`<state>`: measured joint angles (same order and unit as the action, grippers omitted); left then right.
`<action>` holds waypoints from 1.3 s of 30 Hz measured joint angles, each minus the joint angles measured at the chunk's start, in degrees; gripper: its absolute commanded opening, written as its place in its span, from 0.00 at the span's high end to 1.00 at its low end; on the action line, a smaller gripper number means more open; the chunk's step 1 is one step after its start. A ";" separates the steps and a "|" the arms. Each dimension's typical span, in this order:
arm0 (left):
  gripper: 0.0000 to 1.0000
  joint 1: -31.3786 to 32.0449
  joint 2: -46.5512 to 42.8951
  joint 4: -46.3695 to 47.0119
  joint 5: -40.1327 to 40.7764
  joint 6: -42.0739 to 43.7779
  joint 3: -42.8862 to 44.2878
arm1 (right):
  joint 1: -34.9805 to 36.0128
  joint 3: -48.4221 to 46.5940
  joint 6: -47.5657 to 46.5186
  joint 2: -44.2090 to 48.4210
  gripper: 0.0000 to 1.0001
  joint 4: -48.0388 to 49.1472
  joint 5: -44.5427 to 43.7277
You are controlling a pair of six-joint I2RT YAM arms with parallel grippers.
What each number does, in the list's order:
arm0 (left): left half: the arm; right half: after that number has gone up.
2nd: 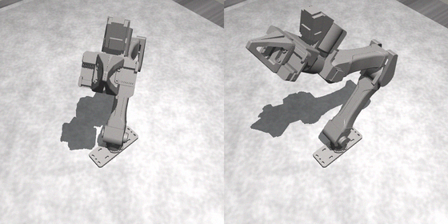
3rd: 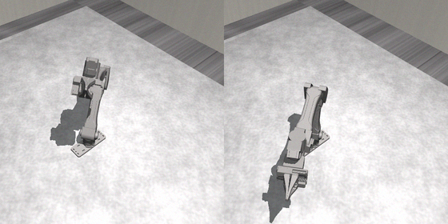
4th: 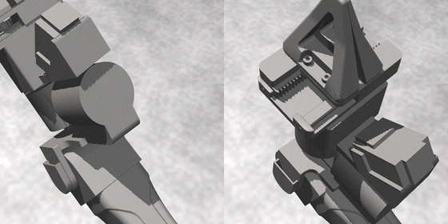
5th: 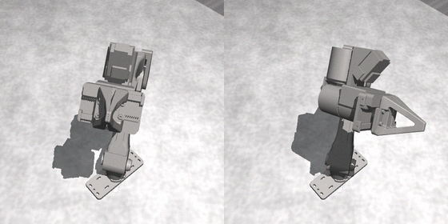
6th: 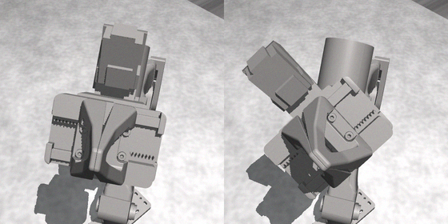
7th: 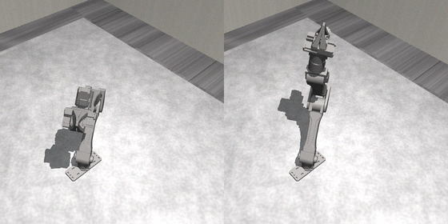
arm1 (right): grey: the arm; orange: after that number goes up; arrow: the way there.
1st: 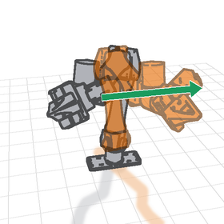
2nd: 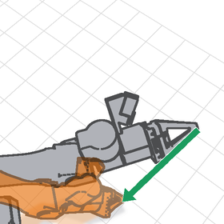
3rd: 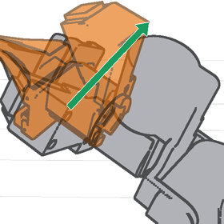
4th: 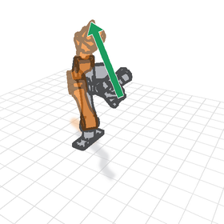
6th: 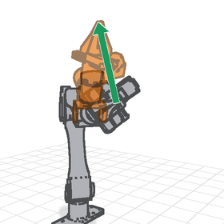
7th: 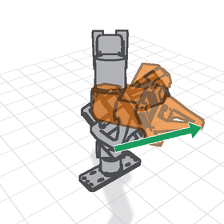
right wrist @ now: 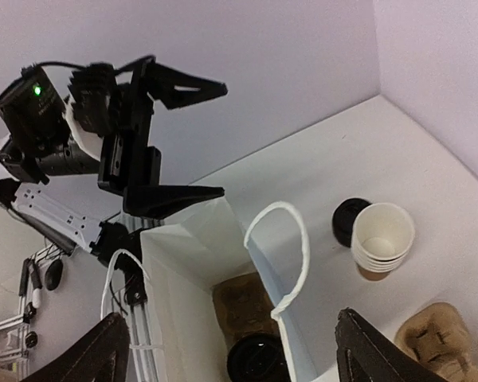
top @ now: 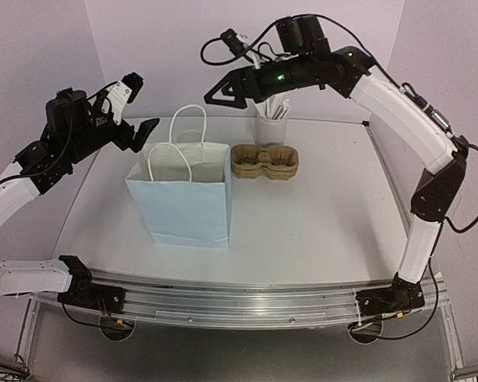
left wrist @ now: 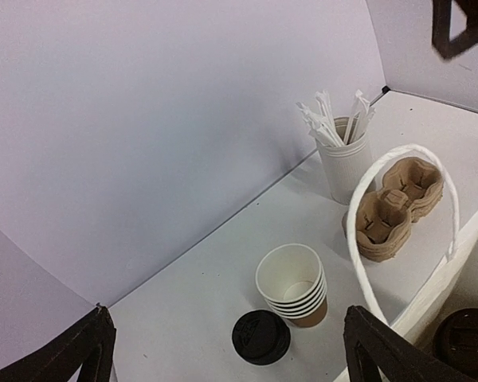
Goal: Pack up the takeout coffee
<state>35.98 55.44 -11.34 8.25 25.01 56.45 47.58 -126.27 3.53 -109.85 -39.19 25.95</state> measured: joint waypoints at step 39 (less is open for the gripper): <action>0.00 -16.77 -2.17 0.53 3.35 -8.56 -11.59 | -18.21 -12.18 2.37 -27.76 0.71 5.10 -26.20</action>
<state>19.21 53.27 -10.82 11.60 16.45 44.86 29.38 -138.45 5.90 -137.61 -34.09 -0.25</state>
